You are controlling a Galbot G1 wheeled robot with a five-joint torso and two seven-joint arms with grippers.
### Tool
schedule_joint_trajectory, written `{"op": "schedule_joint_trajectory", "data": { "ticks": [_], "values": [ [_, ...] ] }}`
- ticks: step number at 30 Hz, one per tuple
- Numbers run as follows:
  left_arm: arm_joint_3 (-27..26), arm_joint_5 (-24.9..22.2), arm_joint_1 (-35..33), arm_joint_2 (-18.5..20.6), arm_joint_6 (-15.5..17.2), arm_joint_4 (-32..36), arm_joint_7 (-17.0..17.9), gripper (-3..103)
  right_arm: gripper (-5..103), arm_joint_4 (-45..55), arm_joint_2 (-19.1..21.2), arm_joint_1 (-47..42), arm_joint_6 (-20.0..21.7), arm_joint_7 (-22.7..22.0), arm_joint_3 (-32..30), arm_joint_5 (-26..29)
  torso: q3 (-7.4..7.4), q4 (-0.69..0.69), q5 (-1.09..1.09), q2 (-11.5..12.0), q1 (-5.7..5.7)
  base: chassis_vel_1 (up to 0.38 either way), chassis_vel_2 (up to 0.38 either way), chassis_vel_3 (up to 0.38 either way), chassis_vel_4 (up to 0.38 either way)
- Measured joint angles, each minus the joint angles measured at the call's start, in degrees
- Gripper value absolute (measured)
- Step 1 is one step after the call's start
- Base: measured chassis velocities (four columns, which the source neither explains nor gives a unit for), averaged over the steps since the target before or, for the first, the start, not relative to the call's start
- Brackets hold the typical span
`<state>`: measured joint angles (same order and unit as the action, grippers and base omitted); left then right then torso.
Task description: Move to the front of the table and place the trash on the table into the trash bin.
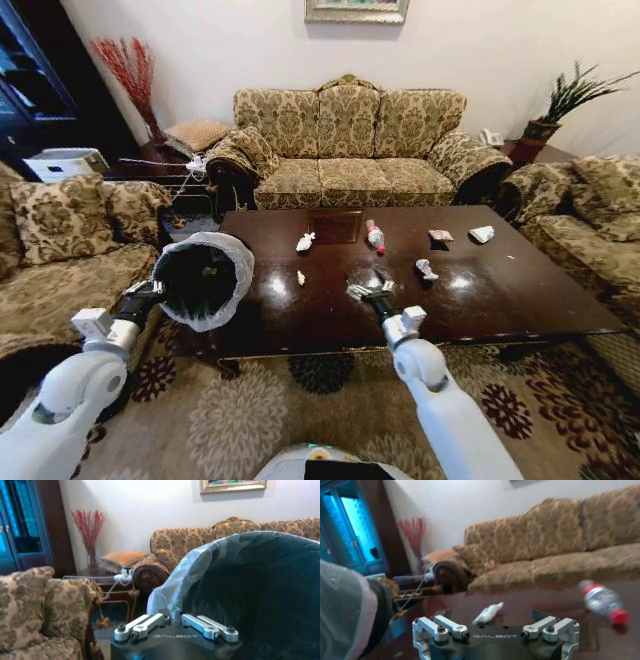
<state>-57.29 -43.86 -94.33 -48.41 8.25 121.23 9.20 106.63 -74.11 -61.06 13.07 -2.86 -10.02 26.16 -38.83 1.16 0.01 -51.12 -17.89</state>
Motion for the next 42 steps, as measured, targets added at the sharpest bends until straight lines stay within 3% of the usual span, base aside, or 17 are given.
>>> {"op": "schedule_joint_trajectory", "data": {
  "ticks": [11, 17, 25, 28, 31, 32, 34, 35, 42],
  "values": [
    [-0.45, 2.60, -0.10, 0.48, -1.14, -0.49, 2.39, 0, 100, -12.05, -5.70, 8.80, 1.04, -1.40, 6.39, 0.37, 0.03, 0.03, -0.03, -0.02, 0.09, 0.003, 0.002, -0.003, 0.003],
    [0.78, 3.42, 1.67, 2.18, -7.83, -3.84, 5.60, 0, 100, -15.86, -7.51, 10.45, 0.11, -1.19, 7.16, -0.88, 0.02, 0.01, -0.01, -0.02, 0.05, 0.000, 0.000, 0.000, 0.000],
    [0.11, 1.26, 1.92, 3.51, -8.49, -3.72, 4.30, 0, 100, -18.43, -7.94, 11.53, -0.78, -0.37, 7.20, -1.76, 0.02, 0.01, -0.02, -0.02, 0.07, 0.000, 0.000, 0.000, 0.000],
    [-0.38, -1.91, 1.65, 4.21, -7.14, -2.27, 4.64, 0, 100, -20.61, -8.73, 12.75, -1.14, -0.22, 7.40, -2.09, 0.03, 0.00, -0.01, -0.02, 0.06, 0.000, 0.000, 0.000, 0.000],
    [-1.12, -10.76, 0.53, 5.63, -1.87, 1.67, 6.85, 0, 100, -24.58, -10.38, 15.11, -1.96, -0.40, 7.90, -2.57, 0.03, 0.01, -0.02, -0.02, 0.07, 0.000, 0.000, 0.000, 0.000],
    [-1.12, -10.76, 0.53, 5.63, -1.87, 1.67, 6.85, 0, 100, -24.58, -10.38, 15.11, -1.96, -0.40, 7.90, -2.57, 0.03, 0.01, -0.02, -0.02, 0.07, 0.000, 0.000, 0.000, 0.000],
    [-1.57, -20.14, 0.31, 8.37, 2.50, 3.72, 8.93, 0, 100, -27.19, -11.60, 16.72, -2.65, -0.52, 8.27, -3.41, 0.03, 0.01, -0.01, -0.02, 0.07, 0.000, 0.000, 0.000, 0.000],
    [-1.79, -22.56, 0.18, 9.78, 3.28, 3.67, 9.41, 0, 100, -28.15, -12.09, 17.39, -2.88, -0.46, 8.51, -3.72, 0.02, 0.00, -0.02, -0.02, 0.06, 0.000, 0.000, 0.000, 0.000],
    [-3.11, -27.30, -1.38, 15.54, 3.75, 1.23, 10.65, 0, 100, -34.72, -14.92, 20.83, -4.84, 0.51, 9.78, -5.58, 0.02, 0.02, -0.02, -0.02, 0.06, 0.000, 0.000, 0.000, 0.000]
  ]
}}
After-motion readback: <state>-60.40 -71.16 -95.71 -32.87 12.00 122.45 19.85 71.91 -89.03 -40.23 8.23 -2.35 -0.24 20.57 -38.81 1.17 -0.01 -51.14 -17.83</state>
